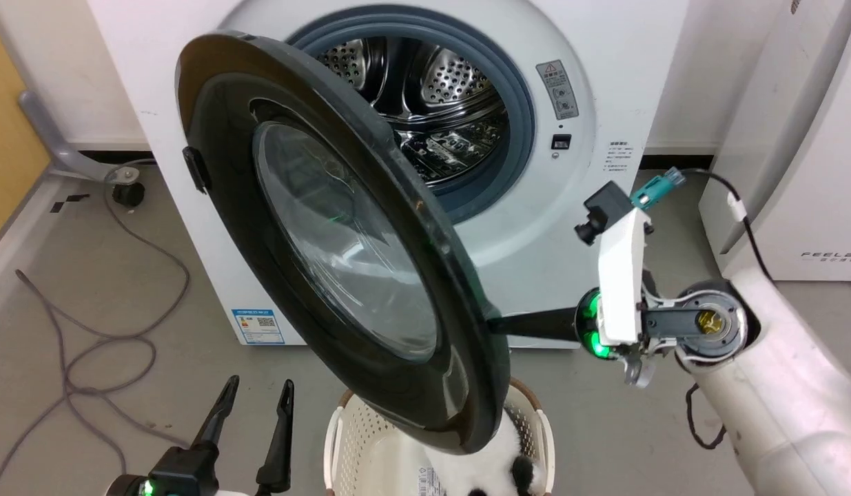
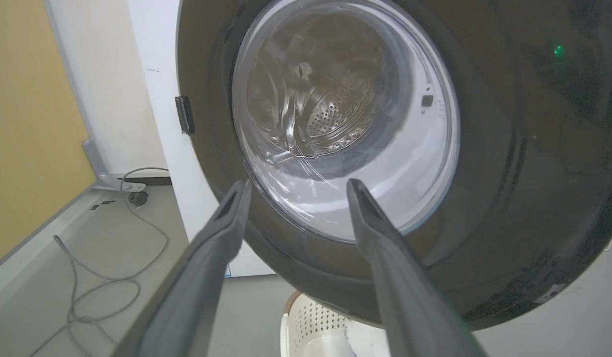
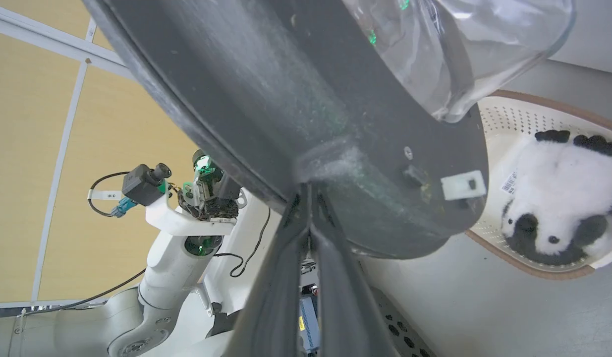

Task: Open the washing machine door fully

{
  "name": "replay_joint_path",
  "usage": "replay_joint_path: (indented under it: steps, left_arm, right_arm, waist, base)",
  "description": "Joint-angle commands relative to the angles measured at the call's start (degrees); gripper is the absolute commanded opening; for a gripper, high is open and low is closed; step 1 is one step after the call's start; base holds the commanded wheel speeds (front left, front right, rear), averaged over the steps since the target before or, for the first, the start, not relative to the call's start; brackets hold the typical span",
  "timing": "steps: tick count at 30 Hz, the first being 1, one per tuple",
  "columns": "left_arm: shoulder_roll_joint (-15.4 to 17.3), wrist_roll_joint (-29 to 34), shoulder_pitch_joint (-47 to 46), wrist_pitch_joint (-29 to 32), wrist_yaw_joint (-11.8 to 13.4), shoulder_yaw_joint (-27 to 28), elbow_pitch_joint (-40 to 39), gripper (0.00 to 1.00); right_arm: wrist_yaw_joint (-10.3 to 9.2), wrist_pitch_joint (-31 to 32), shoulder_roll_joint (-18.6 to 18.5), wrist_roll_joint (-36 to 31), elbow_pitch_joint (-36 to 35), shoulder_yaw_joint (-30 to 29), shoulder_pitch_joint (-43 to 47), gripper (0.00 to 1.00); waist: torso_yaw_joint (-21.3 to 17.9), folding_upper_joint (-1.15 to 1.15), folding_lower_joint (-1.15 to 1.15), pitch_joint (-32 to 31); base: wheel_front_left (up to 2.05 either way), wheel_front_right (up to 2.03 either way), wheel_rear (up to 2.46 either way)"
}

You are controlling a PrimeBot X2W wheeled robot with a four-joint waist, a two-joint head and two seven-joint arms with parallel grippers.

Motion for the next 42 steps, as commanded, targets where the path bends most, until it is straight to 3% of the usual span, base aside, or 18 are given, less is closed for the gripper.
replay_joint_path:
  steps: [1, 13, 23, 24, 25, 26, 30, 37, 42]
  left_arm:
    - [-0.2, 0.2, 0.7, -0.3, -0.3, 0.0, 0.1, 1.0]
    - [-0.2, 0.3, 0.4, -0.3, -0.3, -0.2, 1.7, 1.0]
    - [-0.4, 0.6, 0.3, -0.3, -0.3, -0.3, 2.4, 1.0]
    - [-0.5, 0.6, 0.3, -0.3, -0.3, -0.4, 2.4, 1.0]
    - [-0.5, 0.5, 0.3, -0.3, -0.2, -0.5, 2.3, 1.0]
    - [-0.5, 0.5, 0.3, -0.3, -0.2, -0.5, 2.3, 1.0]
    - [-0.7, 0.3, 0.4, -0.3, -0.1, -0.7, 1.9, 1.0]
    - [-0.9, 0.0, 0.8, -0.3, 0.2, -0.7, 1.8, 1.0]
    - [-1.0, 0.2, 1.0, -0.3, 0.2, -0.5, 1.9, 1.0]
  right_arm:
    - [0.06, 0.2, 0.7, -0.2, -0.7, 0.1, 1.4, 0.0]
    - [0.06, 3.4, 6.3, -1.8, -8.4, -0.1, 4.8, 0.0]
    - [0.06, -0.2, 9.4, -3.7, -10.8, -0.9, 8.1, 0.0]
    - [0.06, -1.5, 9.6, -3.9, -10.5, -1.7, 8.6, 0.18]
    - [0.06, -3.2, 9.8, -4.2, -10.5, -2.4, 9.2, 0.68]
    - [0.06, -5.2, 9.9, -4.6, -10.6, -3.2, 10.0, 1.0]
    - [0.06, -13.3, 10.3, -4.6, -12.1, -6.5, 14.7, 1.0]
    - [0.06, -32.8, 10.5, -6.8, -16.4, -13.9, 26.6, 1.0]
    - [0.06, -45.4, 10.6, -11.5, -18.4, -18.8, 35.9, 1.0]
  waist:
    - [0.1, 0.0, 0.01, 0.0]
    - [2.0, 0.0, 0.01, -0.3]
    - [1.9, 0.0, 0.01, 0.0]
    - [1.8, 0.0, 0.01, 0.0]
    - [1.6, 0.0, 0.01, 0.0]
    - [1.5, 0.0, 0.01, -0.1]
    - [0.7, 0.0, 0.01, -0.4]
    - [-1.3, 0.0, 0.01, -1.2]
    - [-2.4, 0.0, 0.01, -1.4]
  base:
    - [0.0, 0.0, 0.0]
    - [0.0, 0.0, 0.0]
    - [0.0, 0.0, 0.0]
    - [0.0, 0.0, 0.0]
    - [0.0, 0.0, 0.0]
    - [0.0, 0.0, 0.0]
    - [0.0, 0.0, 0.0]
    - [0.0, 0.0, 0.0]
    - [0.0, 0.0, 0.0]
